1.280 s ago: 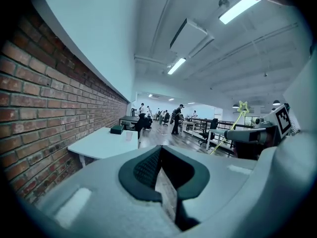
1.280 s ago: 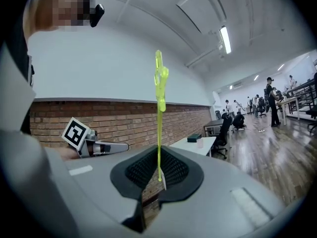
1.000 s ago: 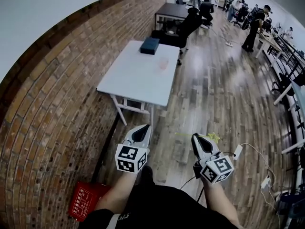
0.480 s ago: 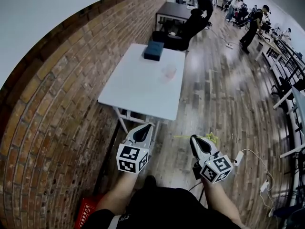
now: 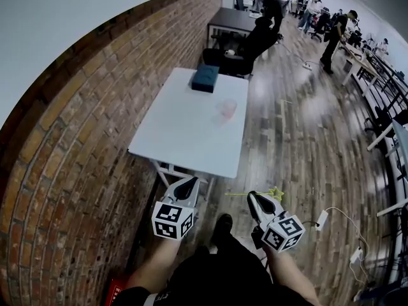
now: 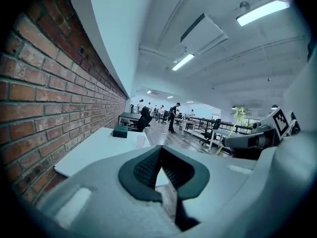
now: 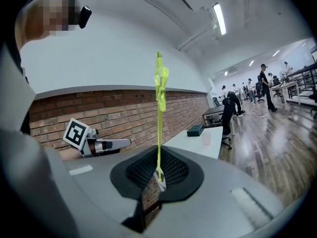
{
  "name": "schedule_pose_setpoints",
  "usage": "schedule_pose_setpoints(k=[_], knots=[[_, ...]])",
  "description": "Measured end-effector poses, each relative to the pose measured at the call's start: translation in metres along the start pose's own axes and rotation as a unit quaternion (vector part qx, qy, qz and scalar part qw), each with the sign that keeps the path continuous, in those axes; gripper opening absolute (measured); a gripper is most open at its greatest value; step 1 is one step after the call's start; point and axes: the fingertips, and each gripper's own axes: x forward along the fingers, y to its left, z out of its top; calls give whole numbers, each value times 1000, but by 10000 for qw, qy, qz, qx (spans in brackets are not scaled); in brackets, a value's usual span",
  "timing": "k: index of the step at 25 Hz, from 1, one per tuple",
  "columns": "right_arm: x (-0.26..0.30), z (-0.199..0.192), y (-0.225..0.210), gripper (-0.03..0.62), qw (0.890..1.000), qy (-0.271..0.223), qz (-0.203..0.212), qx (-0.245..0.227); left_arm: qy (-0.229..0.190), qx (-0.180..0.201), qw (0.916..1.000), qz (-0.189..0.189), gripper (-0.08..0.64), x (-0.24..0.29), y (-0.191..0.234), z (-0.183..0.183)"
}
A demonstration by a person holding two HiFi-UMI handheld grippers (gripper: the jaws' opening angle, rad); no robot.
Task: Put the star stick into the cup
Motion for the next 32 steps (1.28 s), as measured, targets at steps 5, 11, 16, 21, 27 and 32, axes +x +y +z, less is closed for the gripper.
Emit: schedule_pose_setpoints(k=[5,11,16,21,27,32], knots=[[39,11,-31,17,9998,-41,104,168,112,25,9999,53,6,38,19,6],[101,41,-79,17,9991,-124,376,121,48,93,9996,274,6,100,53,34],[138,70,-139,17,9988,-101,463,82,77,42,9997,238,6,170,61,61],[172,87,-206,17,9988,-43,417,241,183,56,9994,305,6,235,68,78],[216,98,-237,17,9975,129,686,126,228,22,9990,390,6,279,80,87],[243,102,-232,17,9969,200,758,61,214,-66,9988,431,6,291,107,92]])
